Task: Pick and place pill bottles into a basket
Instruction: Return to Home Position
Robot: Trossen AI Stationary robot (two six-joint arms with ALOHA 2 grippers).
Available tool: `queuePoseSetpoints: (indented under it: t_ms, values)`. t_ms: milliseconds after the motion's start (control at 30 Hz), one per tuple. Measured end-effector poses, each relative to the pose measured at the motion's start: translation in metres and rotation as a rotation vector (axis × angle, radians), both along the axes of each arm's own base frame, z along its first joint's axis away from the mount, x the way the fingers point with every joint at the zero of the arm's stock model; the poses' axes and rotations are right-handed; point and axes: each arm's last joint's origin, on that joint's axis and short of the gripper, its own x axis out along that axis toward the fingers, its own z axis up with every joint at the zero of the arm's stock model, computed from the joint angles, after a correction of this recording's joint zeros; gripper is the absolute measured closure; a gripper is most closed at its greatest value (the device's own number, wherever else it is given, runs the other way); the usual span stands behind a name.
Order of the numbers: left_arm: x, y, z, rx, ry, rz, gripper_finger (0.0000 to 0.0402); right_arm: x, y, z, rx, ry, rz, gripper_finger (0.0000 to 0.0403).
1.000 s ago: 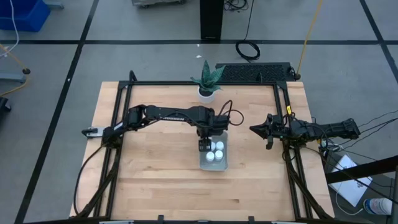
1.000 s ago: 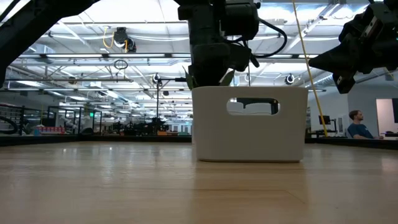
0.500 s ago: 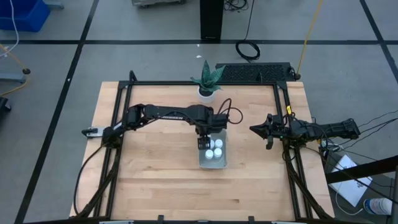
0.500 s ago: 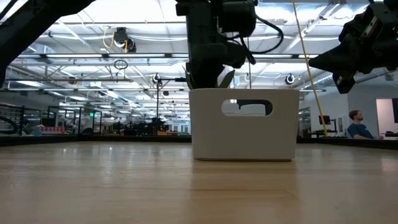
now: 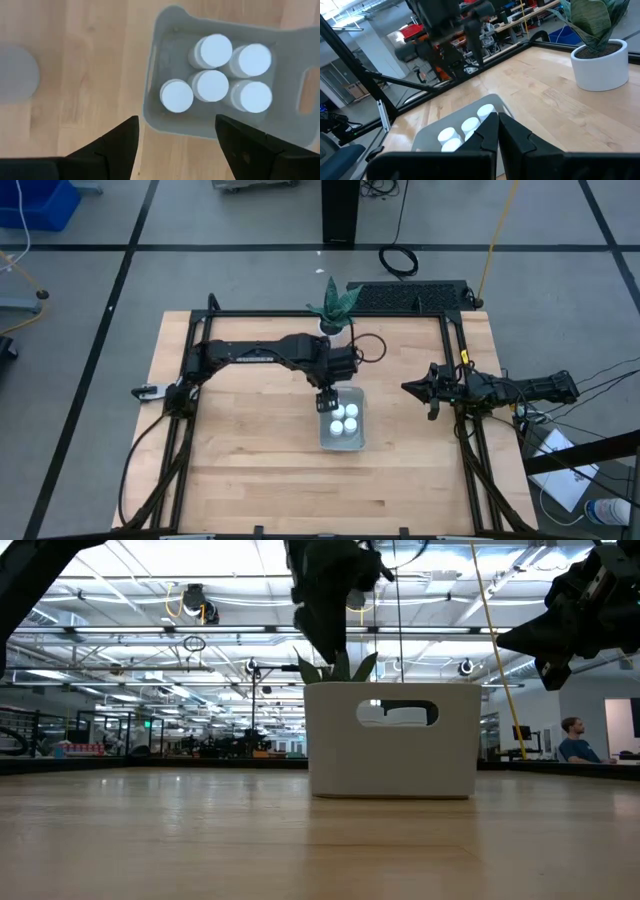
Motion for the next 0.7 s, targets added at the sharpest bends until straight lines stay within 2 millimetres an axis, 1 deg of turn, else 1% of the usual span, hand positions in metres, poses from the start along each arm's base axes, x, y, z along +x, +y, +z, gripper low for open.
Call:
queuePoseSetpoints:
  t_ms: [67, 133, 167, 233, 333, 500, 533, 567, 633, 700]
  values:
    - [-0.004, 0.000, 0.007, -0.004, -0.015, 0.017, 0.0133, 0.000, 0.000, 0.000, 0.000, 0.000, 0.000, 0.0399]
    - [-0.010, 0.000, 0.019, -0.005, -0.038, 0.021, 0.0139, 0.000, 0.000, 0.000, 0.000, -0.001, 0.000, 0.0399]
    - [-0.012, -0.001, 0.023, -0.005, -0.048, 0.022, 0.0146, 0.000, 0.000, 0.000, 0.000, 0.000, 0.000, 0.0399]
    - [-0.020, -0.001, 0.038, -0.007, -0.091, 0.032, 0.0170, 0.000, 0.000, 0.000, 0.000, -0.001, 0.000, 0.0399]
    - [-0.031, 0.000, 0.057, -0.010, -0.138, 0.050, 0.0229, 0.000, 0.000, 0.000, 0.000, 0.000, 0.001, 0.0399]
    - [-0.046, 0.009, 0.077, -0.024, -0.191, 0.092, 0.0367, 0.000, 0.000, 0.000, 0.000, 0.001, 0.000, 0.0399]
    - [-0.049, 0.010, 0.081, -0.038, -0.203, 0.093, 0.0384, 0.000, 0.000, 0.000, 0.000, 0.001, 0.000, 0.0399]
    - [-0.052, 0.011, 0.085, -0.054, -0.219, 0.092, 0.0389, 0.000, 0.000, 0.000, -0.001, 0.002, 0.000, 0.0399]
    - [-0.058, 0.010, 0.096, -0.069, -0.267, 0.084, 0.0386, 0.000, 0.000, 0.000, 0.000, 0.002, 0.000, 0.0399]
    - [-0.066, 0.006, 0.108, -0.066, -0.306, 0.061, 0.0388, 0.000, 0.000, 0.000, -0.001, 0.002, 0.000, 0.0399]
